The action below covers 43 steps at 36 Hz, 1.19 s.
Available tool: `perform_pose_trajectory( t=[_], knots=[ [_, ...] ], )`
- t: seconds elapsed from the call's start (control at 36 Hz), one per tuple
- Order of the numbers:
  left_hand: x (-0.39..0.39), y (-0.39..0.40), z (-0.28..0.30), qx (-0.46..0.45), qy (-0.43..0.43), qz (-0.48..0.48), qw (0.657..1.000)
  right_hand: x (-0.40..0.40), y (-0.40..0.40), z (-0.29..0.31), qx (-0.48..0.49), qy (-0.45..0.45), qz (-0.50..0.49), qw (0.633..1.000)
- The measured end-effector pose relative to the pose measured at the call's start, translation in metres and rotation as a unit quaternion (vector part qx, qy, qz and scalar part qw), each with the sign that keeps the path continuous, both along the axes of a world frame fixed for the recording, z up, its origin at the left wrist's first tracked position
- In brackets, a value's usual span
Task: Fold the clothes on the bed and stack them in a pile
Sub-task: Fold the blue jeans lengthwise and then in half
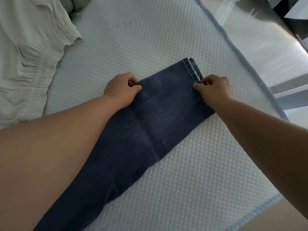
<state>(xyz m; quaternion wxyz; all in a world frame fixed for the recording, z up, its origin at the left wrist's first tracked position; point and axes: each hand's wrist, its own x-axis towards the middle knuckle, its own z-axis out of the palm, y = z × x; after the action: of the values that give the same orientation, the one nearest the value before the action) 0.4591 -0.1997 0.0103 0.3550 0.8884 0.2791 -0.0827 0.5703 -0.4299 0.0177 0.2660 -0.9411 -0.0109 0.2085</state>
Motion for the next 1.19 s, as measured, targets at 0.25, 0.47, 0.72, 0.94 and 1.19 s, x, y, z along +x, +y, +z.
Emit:
perform_pose_trajectory(
  t=[0.25,0.47,0.72,0.94,1.19],
  knots=[
    [0.003,0.006,0.005,-0.042,-0.001,-0.017,0.999,0.027,-0.001,0.019,0.026,0.106,0.027,0.994],
    [0.013,-0.012,-0.007,0.027,-0.063,0.023,0.997,0.032,-0.006,0.014,-0.059,-0.024,0.098,0.993],
    [0.007,-0.017,-0.016,0.07,-0.143,0.026,0.987,0.02,-0.012,0.008,-0.097,-0.055,0.111,0.987],
    [0.006,-0.02,-0.01,0.164,-0.116,0.01,0.979,0.02,-0.021,0.002,-0.088,-0.113,0.107,0.984],
    [-0.133,-0.04,0.015,0.166,-0.143,-0.071,0.973,-0.008,-0.016,0.018,-0.132,-0.229,0.177,0.948]
  ],
)
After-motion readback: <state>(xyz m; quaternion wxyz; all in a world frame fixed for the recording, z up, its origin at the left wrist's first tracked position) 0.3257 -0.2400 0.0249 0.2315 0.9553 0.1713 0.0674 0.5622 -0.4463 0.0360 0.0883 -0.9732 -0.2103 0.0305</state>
